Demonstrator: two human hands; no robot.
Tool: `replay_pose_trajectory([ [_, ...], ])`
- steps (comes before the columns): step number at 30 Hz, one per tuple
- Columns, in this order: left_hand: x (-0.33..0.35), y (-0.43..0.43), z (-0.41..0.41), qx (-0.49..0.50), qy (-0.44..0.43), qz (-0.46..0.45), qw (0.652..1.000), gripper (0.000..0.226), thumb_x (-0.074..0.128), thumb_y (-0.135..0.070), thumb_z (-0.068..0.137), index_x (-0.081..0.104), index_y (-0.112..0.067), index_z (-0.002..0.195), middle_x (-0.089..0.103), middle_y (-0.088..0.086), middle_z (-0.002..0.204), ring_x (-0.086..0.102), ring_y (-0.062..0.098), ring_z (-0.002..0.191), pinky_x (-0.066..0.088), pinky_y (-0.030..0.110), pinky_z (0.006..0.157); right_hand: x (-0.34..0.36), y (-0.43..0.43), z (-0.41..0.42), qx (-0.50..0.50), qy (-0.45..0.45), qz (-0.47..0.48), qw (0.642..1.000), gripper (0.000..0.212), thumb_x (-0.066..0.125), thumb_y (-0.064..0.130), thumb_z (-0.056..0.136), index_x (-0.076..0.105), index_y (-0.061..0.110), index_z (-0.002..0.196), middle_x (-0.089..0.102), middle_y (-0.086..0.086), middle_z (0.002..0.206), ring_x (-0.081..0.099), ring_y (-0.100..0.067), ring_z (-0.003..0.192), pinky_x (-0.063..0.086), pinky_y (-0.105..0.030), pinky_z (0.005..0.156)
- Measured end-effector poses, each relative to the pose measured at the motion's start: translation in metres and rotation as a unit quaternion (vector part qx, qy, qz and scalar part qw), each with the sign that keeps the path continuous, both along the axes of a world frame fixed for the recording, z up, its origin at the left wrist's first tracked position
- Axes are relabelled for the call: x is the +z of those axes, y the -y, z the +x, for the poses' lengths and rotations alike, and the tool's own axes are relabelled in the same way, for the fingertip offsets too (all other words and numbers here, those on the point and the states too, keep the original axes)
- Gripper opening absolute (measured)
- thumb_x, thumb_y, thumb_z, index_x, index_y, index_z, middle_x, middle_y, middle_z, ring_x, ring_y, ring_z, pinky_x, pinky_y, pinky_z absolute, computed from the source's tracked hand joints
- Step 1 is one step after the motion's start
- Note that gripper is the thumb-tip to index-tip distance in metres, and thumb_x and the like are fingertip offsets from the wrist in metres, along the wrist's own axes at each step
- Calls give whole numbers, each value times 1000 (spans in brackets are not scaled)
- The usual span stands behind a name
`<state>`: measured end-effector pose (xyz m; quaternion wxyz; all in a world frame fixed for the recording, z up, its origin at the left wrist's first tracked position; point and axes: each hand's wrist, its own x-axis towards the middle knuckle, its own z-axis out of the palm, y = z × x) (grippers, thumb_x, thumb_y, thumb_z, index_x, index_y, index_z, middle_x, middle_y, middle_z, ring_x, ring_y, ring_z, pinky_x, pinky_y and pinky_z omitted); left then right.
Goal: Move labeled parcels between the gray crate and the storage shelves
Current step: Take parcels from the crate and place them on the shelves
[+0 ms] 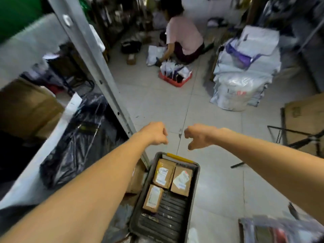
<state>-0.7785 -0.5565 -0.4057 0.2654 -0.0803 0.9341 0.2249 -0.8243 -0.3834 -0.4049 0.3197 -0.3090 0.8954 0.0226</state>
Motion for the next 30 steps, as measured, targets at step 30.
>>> replay_pose_trajectory([
  [30, 258, -3, 451, 254, -164, -172, 937, 37, 70, -29, 81, 65, -20, 117, 65, 2, 113, 59, 19, 99, 50, 32, 88, 267, 64, 315, 414, -179, -120, 884, 29, 68, 36, 81, 62, 18, 103, 60, 1, 96, 55, -21, 87, 45, -33, 71],
])
